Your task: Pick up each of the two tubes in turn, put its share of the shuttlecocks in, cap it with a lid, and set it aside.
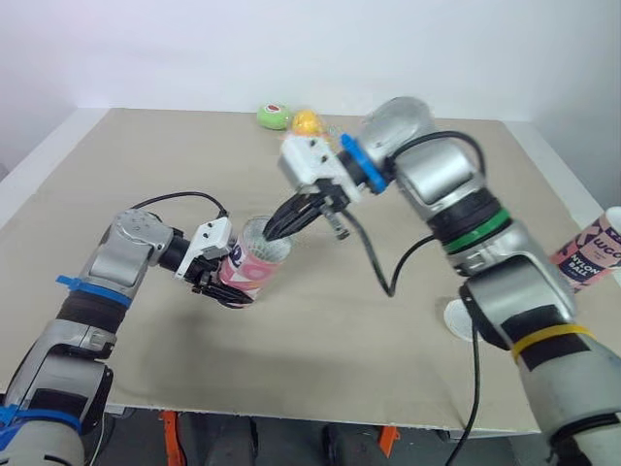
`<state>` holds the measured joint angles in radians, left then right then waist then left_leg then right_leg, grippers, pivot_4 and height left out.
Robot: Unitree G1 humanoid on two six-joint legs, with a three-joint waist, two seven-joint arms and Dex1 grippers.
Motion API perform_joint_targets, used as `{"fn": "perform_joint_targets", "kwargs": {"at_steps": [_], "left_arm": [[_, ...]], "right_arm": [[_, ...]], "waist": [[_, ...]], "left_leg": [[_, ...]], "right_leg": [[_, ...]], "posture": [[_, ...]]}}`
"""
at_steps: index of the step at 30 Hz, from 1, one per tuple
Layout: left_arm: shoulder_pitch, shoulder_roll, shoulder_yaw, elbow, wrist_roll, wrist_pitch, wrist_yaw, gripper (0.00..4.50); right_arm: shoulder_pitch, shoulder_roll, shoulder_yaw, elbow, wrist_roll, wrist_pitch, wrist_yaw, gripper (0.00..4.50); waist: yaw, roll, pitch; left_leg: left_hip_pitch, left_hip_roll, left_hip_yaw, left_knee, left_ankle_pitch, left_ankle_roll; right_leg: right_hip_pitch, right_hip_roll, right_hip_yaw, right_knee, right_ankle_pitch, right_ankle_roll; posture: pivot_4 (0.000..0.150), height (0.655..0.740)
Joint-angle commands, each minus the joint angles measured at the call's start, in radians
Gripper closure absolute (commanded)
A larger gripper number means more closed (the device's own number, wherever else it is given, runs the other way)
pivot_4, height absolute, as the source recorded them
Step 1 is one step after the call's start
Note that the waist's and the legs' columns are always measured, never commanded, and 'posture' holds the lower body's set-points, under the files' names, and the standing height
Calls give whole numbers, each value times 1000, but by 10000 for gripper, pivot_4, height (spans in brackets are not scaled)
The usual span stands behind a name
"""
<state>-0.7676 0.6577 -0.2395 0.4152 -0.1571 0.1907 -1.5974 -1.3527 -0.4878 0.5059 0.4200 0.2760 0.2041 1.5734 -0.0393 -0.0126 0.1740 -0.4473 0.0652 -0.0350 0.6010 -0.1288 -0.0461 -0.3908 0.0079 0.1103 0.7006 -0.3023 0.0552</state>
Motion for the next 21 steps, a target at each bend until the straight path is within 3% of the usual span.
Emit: {"fn": "perform_joint_targets", "kwargs": {"at_steps": [1,2,5,11,15,21], "left_arm": [[-18,-46,48,-23,-59,-19,24,14973],[-19,-57,64,-32,-80,-9,28,14973],[-16,-84,90,-63,-128,16,41,14973],[-6,-147,99,-134,-209,119,81,14973],[0,-216,86,-142,-231,132,124,14973],[12,-300,56,-113,-200,88,169,14973]], "right_arm": [[76,-172,-160,-179,51,50,33,44764],[108,-215,-187,-208,38,73,0,44764],[195,-320,-241,-288,40,145,-23,36466],[519,-561,-308,-422,-3,172,-14,10496],[698,-675,-288,-353,-104,76,-8,10496],[723,-680,-291,-215,-169,21,-15,10496]], "waist": [[10,-1,1],[13,-1,1],[13,-2,1],[10,-2,1],[6,-1,2],[-10,-1,2]], "left_leg": [[0,0,0,0,0,0],[-2,-1,0,0,0,0],[-7,-2,1,0,0,-1],[-13,-2,1,0,-1,1],[-13,-3,2,0,-2,1],[-12,-4,3,2,0,-1]], "right_leg": [[0,0,0,0,0,0],[-1,-1,-1,-1,0,0],[-5,-2,0,-2,1,-2],[-12,-2,0,-1,1,-5],[-12,-3,1,-1,0,-3],[-11,-4,2,-2,1,5]], "posture": [[1500,7400],[1500,7400],[1500,7400],[1500,7400],[1500,7400],[1500,7400]]}}
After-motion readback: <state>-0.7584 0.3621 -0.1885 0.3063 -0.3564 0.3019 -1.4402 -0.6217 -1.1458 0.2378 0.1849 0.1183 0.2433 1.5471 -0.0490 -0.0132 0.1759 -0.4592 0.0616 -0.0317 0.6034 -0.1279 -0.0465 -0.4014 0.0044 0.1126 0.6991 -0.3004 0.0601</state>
